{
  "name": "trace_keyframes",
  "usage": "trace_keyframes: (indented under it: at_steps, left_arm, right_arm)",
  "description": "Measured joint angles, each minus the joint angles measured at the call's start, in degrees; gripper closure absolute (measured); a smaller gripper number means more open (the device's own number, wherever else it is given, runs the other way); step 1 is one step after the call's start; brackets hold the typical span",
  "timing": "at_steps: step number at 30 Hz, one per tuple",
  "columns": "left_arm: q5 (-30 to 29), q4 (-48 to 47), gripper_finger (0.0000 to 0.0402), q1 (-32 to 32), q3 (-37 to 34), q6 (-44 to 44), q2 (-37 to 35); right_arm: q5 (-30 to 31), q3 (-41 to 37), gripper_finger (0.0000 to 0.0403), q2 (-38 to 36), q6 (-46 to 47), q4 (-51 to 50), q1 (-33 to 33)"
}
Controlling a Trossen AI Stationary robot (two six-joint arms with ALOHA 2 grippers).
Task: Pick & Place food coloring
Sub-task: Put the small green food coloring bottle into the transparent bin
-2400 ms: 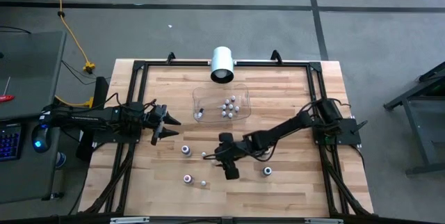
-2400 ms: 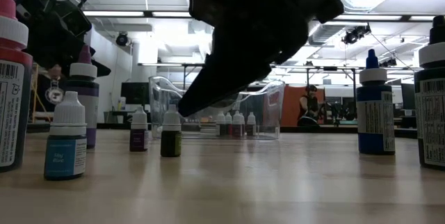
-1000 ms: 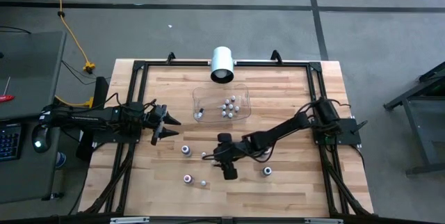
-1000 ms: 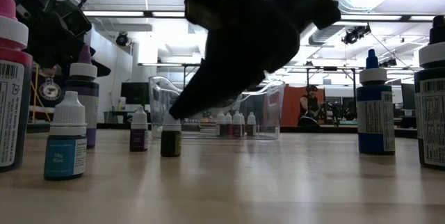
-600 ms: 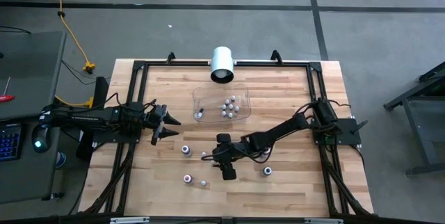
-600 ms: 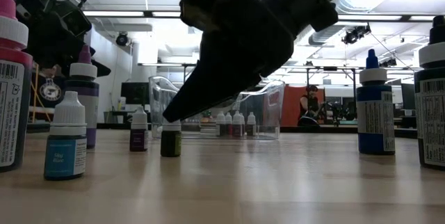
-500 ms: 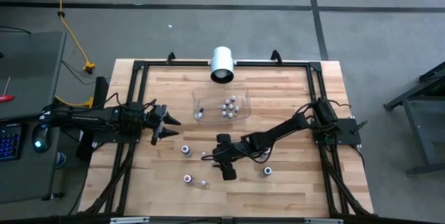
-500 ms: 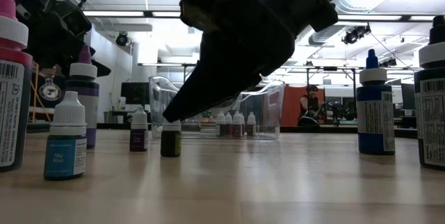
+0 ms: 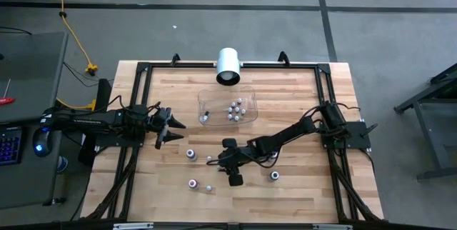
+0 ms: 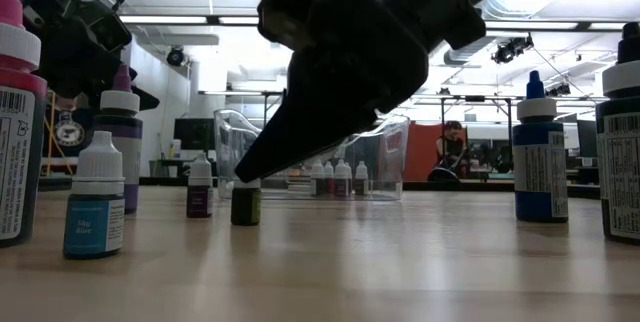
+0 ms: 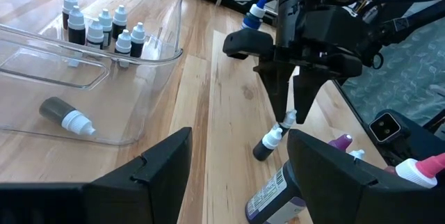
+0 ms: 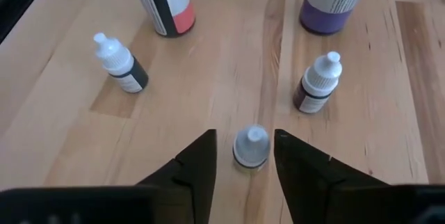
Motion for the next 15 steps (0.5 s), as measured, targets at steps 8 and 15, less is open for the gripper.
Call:
trace_keyframes:
  at_steps: [8,15]
  left_arm:
    - [0.0,0.0,0.0167,-0.02,0.0,-0.01,0.01]
    - [0.0,0.0,0.0167,0.0,0.02,-0.02,0.01]
  right_arm:
    - [-0.02,0.0,0.0292,-0.02,0.0,0.03,0.0]
    - [-0.09,0.0,0.0327,-0.07,0.39,0.03,0.0]
